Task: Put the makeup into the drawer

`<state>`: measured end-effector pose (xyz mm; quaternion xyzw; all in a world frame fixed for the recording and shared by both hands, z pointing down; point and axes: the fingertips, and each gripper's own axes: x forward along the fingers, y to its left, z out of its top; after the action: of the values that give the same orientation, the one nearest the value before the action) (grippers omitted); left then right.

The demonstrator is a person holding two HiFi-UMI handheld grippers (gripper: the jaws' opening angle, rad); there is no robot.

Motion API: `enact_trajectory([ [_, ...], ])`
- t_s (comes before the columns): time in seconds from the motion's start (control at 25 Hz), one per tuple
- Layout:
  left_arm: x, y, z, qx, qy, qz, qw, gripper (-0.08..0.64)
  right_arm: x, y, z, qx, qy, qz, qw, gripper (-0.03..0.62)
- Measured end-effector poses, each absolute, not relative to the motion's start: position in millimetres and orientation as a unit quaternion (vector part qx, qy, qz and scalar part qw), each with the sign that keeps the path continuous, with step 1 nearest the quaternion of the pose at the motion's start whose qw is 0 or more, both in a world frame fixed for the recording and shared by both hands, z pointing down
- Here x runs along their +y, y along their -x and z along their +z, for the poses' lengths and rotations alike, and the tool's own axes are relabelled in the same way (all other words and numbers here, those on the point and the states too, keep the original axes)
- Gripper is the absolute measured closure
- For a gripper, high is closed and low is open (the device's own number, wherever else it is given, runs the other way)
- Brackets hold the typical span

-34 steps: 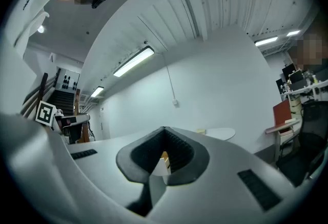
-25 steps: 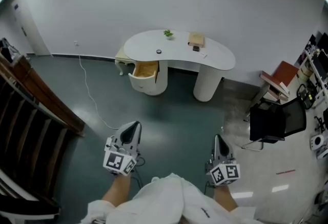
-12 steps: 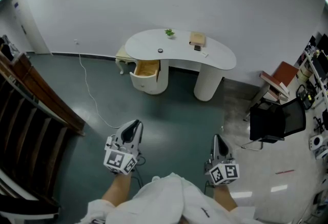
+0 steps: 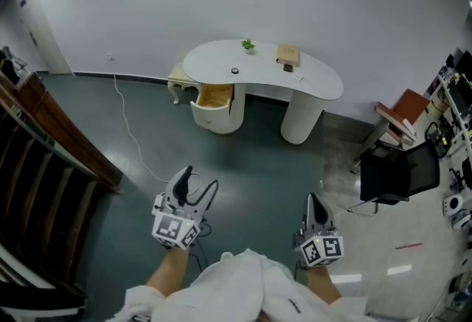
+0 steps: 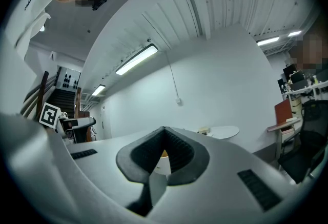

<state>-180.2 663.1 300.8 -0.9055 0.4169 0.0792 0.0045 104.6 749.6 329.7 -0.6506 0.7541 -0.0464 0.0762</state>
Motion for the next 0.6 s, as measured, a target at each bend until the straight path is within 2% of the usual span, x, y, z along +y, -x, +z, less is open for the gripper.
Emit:
enact_trajectory([
  [0.24, 659, 194, 310, 0.415, 0.907, 0.073, 0.005, 0.216, 750, -85, 336, 0.750, 0.655, -0.052, 0.077, 0.575],
  [0.6, 637, 194, 317, 0.426, 0.902, 0.074, -0.003, 0.210, 731, -85, 343, 0.753, 0.651, -0.053, 0.075, 0.575],
])
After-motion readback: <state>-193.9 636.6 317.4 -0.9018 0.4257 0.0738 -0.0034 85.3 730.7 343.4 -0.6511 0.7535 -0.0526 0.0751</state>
